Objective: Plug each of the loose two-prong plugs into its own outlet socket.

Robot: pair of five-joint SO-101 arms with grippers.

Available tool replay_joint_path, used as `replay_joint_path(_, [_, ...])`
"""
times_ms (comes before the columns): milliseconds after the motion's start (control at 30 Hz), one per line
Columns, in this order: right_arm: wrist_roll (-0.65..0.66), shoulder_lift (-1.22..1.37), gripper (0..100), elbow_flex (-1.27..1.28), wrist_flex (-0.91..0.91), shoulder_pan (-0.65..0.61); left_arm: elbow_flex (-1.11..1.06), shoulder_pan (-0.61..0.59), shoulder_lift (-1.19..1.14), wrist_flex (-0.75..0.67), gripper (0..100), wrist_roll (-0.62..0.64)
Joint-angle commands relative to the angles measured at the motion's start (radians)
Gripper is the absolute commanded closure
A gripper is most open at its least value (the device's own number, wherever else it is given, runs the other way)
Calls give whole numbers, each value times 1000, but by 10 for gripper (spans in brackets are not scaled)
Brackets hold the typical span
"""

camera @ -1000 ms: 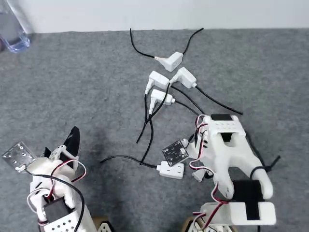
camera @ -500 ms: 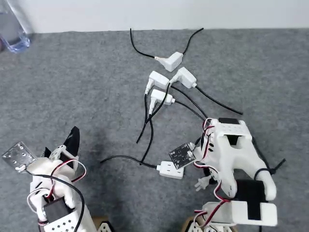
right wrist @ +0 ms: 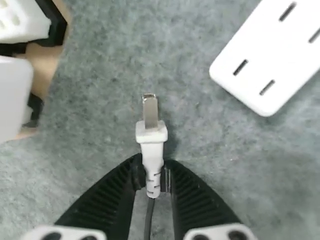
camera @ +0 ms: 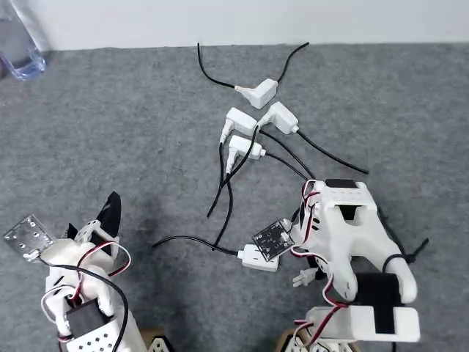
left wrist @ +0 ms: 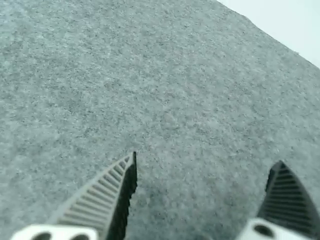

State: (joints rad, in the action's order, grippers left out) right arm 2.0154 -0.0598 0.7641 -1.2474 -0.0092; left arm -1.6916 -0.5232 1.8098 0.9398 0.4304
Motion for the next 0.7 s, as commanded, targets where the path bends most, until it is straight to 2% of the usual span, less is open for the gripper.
replay_joint_path(0, [-58, 1, 990, -54, 68, 28, 8, -2, 8, 5, 615, -11])
replay_joint_path(200, [-187, 4, 990, -157, 104, 25, 8, -2, 8, 5, 615, -11])
replay_joint_path(400, [-367, 22, 990, -181, 271, 15, 8, 15, 8, 25, 615, -11])
replay_joint_path(533, [-480, 67, 984, -181, 300, -19, 8, 28, 8, 26, 615, -11])
replay_joint_path(667, [-575, 56, 846, -186, 326, -35, 8, 29, 8, 26, 615, -11])
